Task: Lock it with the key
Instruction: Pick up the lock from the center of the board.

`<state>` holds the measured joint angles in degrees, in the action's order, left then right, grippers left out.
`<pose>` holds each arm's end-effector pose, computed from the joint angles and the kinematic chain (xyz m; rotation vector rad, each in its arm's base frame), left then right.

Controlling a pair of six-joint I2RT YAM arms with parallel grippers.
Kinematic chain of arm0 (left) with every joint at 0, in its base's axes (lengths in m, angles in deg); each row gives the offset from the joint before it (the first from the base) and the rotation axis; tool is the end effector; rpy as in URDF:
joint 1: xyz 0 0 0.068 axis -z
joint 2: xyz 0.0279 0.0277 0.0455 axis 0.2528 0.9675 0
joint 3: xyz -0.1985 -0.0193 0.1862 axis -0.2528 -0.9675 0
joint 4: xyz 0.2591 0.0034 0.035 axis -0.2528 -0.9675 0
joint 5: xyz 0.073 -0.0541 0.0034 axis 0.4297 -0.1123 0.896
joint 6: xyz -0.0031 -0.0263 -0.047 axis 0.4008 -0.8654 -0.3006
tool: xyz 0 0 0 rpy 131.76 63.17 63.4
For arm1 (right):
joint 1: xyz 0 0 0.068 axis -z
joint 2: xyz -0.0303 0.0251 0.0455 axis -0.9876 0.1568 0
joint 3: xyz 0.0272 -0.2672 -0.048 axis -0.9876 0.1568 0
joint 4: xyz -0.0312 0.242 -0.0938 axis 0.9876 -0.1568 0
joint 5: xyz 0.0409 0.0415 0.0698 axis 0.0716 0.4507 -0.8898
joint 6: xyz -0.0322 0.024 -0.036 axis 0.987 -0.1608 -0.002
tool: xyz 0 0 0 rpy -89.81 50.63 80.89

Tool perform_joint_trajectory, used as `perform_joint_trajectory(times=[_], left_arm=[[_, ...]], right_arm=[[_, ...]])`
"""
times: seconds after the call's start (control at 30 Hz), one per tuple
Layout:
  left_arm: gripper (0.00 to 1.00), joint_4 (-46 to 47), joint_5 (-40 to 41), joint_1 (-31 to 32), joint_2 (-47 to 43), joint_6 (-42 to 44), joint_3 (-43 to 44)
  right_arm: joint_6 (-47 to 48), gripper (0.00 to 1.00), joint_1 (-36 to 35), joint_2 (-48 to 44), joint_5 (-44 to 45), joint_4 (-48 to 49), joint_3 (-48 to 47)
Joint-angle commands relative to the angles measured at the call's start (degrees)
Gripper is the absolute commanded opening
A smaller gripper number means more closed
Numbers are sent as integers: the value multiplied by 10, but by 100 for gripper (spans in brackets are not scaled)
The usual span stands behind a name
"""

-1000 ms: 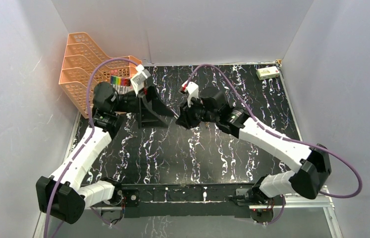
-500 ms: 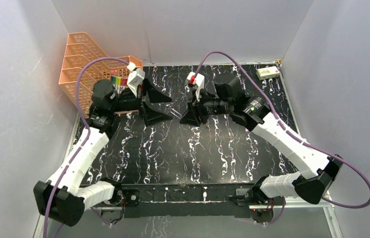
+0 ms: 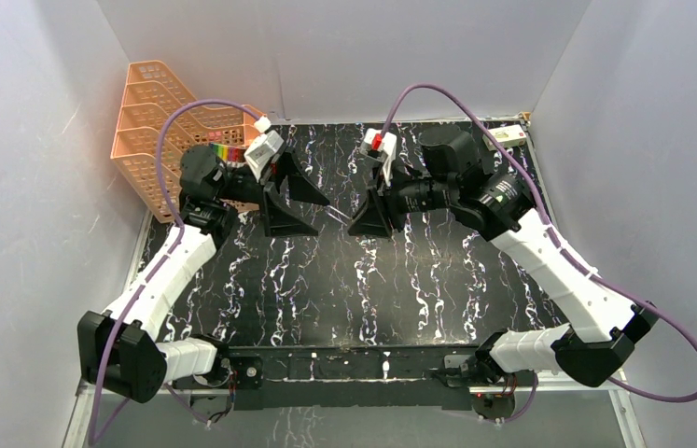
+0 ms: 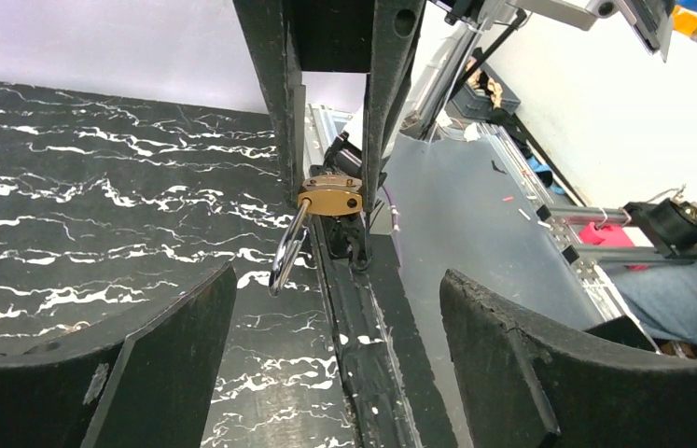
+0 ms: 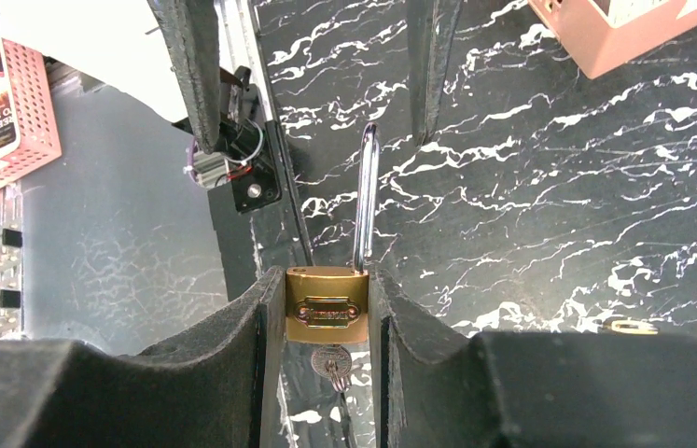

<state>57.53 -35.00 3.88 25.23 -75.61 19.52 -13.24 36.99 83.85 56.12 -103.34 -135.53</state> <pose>0.2288 -0.1140 0.4055 1.2437 1.2010 -1.5110 0.1716 0.1930 0.4489 -1.1219 1.7625 1.0771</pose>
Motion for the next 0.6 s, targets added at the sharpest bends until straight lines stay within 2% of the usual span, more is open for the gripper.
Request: perform_joint_trajectory(times=[0.0,0.07,0.17,0.3,0.5,0.57], left_arm=[[78,-2,-25,-2,0,20,36],[77,-32,-17,-2,1,47,40],[75,-27,-4,-2,-3,58,41],[72,20,-2,-1,6,15,44],[60,25,-4,1,26,-3,47],[59,26,-8,4,30,-11,51]], right_arm=[[24,38,2,-5,-21,-3,-33],[23,37,2,-6,-22,-2,-32],[19,37,2,-6,-24,-1,-33],[17,37,2,-5,-22,-2,-36],[8,37,2,-6,-27,12,-38],[1,37,2,-11,-26,17,-34]])
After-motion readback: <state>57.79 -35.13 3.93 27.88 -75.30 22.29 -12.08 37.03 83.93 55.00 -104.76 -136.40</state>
